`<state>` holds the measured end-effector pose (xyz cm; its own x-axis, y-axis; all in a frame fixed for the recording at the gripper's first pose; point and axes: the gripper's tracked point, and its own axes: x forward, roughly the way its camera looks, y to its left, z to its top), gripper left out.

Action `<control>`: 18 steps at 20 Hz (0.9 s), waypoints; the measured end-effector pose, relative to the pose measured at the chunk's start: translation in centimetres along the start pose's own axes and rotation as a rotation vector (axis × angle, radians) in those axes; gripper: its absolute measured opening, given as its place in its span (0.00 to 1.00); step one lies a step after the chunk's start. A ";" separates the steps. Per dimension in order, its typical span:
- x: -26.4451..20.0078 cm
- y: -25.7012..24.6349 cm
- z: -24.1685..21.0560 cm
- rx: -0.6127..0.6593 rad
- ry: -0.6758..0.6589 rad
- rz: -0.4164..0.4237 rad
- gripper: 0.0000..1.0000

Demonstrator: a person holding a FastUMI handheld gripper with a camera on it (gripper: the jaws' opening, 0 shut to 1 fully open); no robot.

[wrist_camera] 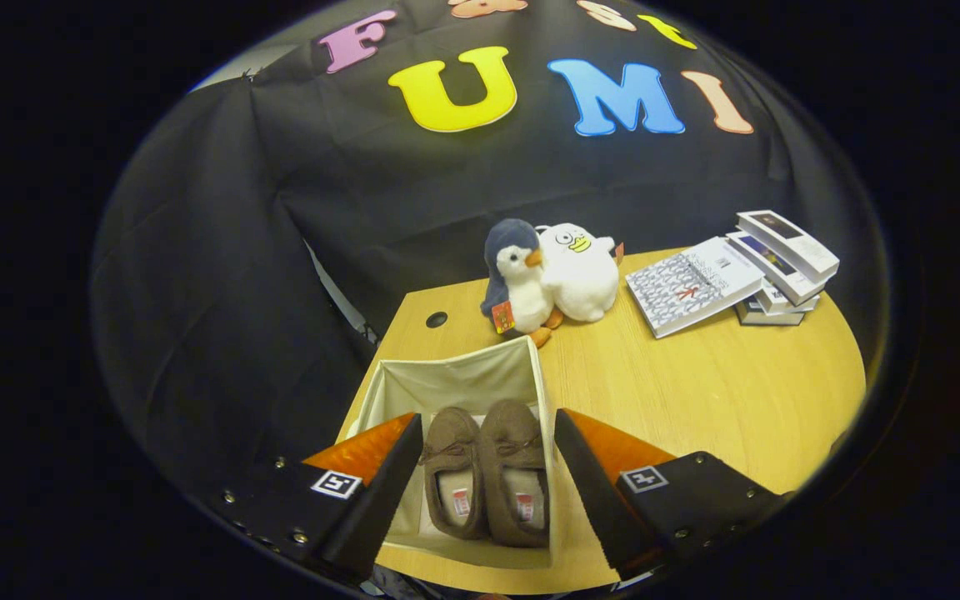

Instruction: Open the storage box then place both shoes into the box .Put the left shoe in first, then the right shoe, with the right side of both shoes facing outward in a uniform manner.

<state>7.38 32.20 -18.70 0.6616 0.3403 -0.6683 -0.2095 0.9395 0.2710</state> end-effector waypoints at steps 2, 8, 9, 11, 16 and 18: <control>-1.6 0.0 1.6 -0.053 -0.067 0.007 0.97; -7.8 -1.7 6.0 -0.187 -0.257 0.009 0.97; -8.8 -2.3 6.2 -0.193 -0.278 0.005 0.97; -10.6 -3.8 7.0 -0.212 -0.325 -0.009 0.97; -14.6 -8.4 8.0 -0.261 -0.423 -0.079 0.97; -16.1 -10.4 8.4 -0.255 -0.461 -0.103 0.97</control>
<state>4.96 16.60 -4.89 0.9234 0.2472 -0.2935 -0.2572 0.9663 0.0045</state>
